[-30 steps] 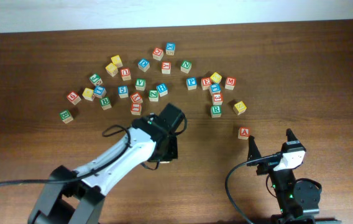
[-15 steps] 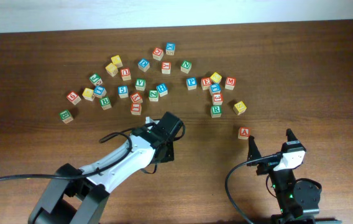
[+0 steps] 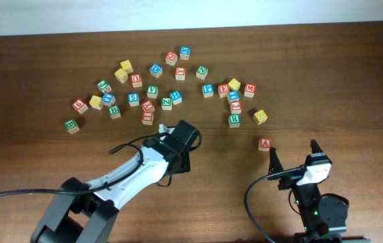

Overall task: Spell out CVPR
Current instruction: 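Carry the yellow C block forward and set it down on open table, then reach the left gripper to the green V block and grasp it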

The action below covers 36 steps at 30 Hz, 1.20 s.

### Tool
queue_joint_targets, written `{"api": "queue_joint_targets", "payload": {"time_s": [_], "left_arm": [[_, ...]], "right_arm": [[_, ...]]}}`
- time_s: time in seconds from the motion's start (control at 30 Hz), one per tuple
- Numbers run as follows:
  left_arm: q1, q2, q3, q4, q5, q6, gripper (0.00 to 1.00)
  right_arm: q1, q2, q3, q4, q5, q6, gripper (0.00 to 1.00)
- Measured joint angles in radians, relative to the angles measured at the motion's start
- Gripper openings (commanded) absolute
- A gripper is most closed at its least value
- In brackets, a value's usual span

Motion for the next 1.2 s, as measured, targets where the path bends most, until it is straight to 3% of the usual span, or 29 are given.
{"api": "queue_joint_targets", "payload": {"time_s": [0.9, 1.03, 1.17, 1.2], "left_arm": [[0.0, 0.0, 0.0, -0.014, -0.026, 0.028, 0.29], [0.0, 0.0, 0.0, -0.014, -0.026, 0.032, 0.57], [0.0, 0.0, 0.0, -0.013, -0.029, 0.042, 0.71], [0.0, 0.0, 0.0, -0.014, -0.029, 0.042, 0.8]], "right_arm": [[0.0, 0.0, 0.0, 0.0, 0.0, 0.0, 0.98], [0.0, 0.0, 0.0, 0.0, 0.0, 0.0, 0.98], [0.0, 0.0, 0.0, 0.0, 0.0, 0.0, 0.98], [0.0, 0.0, 0.0, 0.0, 0.0, 0.001, 0.98]]}}
